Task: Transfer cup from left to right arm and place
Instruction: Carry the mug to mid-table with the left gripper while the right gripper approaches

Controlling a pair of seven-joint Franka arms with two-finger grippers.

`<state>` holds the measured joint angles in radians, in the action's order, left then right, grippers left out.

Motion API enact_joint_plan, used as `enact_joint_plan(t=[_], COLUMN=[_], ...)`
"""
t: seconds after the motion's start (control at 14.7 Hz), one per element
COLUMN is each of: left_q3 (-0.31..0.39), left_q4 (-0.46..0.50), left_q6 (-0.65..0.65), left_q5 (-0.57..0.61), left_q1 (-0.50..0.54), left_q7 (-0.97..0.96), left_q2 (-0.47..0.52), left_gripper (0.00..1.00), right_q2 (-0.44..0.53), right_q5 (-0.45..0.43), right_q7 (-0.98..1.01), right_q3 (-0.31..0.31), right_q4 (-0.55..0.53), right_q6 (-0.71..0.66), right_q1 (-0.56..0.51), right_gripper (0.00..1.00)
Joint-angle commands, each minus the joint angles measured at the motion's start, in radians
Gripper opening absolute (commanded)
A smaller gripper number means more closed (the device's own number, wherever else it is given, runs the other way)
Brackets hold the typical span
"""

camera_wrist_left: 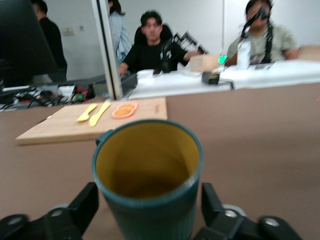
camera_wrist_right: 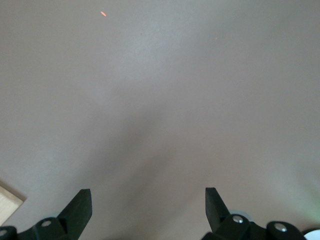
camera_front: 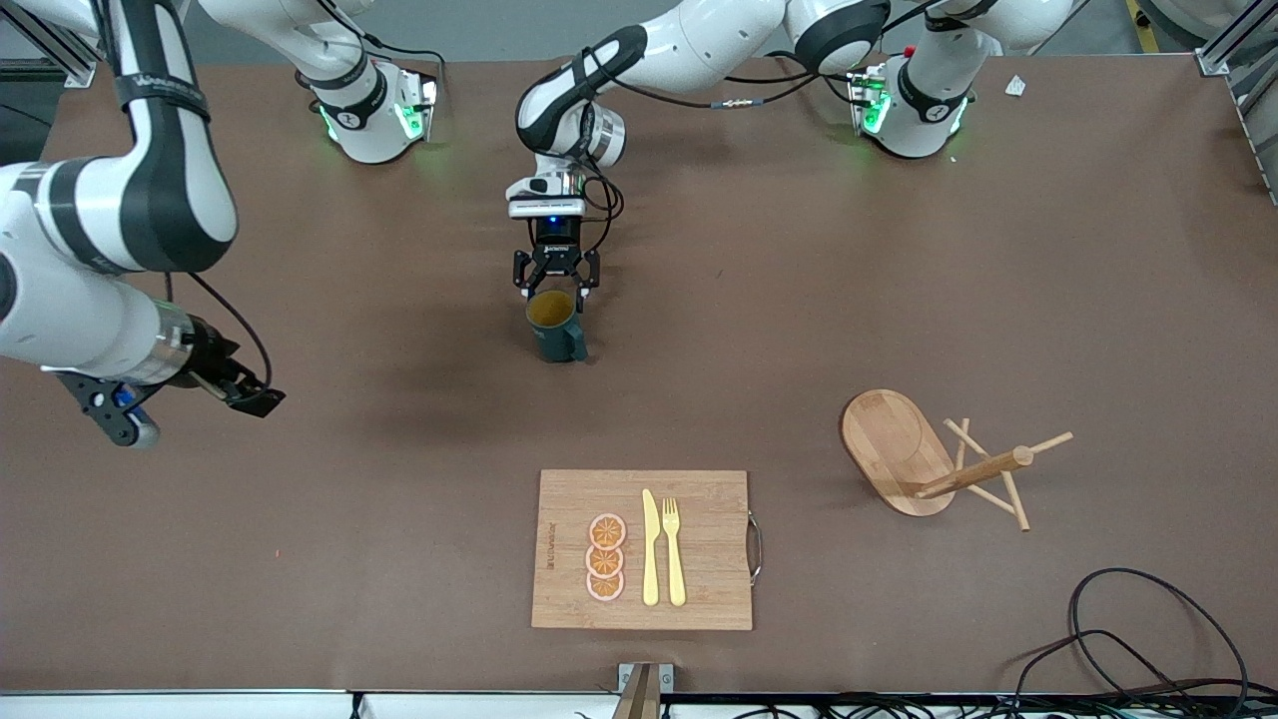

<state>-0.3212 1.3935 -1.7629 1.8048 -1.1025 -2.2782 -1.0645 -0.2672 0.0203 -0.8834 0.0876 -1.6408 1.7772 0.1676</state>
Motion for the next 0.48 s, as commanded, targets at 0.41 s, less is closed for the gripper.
enact_joint_plan(t=[0.41], left_q3=[-0.068], left_q4=[0.001], left_q6=[-0.061], left_q5=[-0.349], left_q1=[0.079], left_q7=[0.271], left_q2=[0.171], left_gripper=[0.99], right_q2=[0.01], right_q5=[-0.013], right_q7=[-0.072], right_q3=[0.006], right_q4=[-0.016], right_q6=[0.015], right_q1=[0.046], right_gripper=[1.0])
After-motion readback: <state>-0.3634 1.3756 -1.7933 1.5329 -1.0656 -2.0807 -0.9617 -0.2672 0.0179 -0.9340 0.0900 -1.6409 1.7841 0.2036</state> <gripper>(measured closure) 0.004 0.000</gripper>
